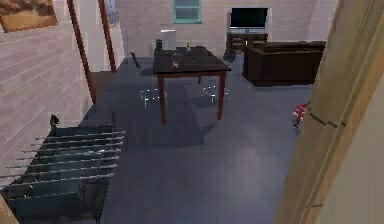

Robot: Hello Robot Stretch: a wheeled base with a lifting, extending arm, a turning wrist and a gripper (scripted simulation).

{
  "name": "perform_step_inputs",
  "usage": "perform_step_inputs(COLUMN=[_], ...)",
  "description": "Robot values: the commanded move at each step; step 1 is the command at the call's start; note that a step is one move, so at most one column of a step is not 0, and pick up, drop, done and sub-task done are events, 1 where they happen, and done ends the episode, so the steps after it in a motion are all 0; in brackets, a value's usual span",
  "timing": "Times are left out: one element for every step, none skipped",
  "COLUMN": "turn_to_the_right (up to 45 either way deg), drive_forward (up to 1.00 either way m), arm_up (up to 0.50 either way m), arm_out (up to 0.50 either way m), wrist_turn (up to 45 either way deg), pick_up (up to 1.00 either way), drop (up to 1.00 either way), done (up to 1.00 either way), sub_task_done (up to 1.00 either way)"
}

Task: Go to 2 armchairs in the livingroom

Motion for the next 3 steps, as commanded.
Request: perform_step_inputs(turn_to_the_right=[0.0,3.0,0.0], drive_forward=[0.75,0.0,0.15], arm_up=[0.0,0.0,0.0], arm_out=[0.0,0.0,0.0], wrist_turn=[0.0,0.0,0.0], pick_up=[0.0,0.0,0.0], drop=[0.0,0.0,0.0], done=[0.0,0.0,0.0], sub_task_done=[0.0,0.0,0.0])
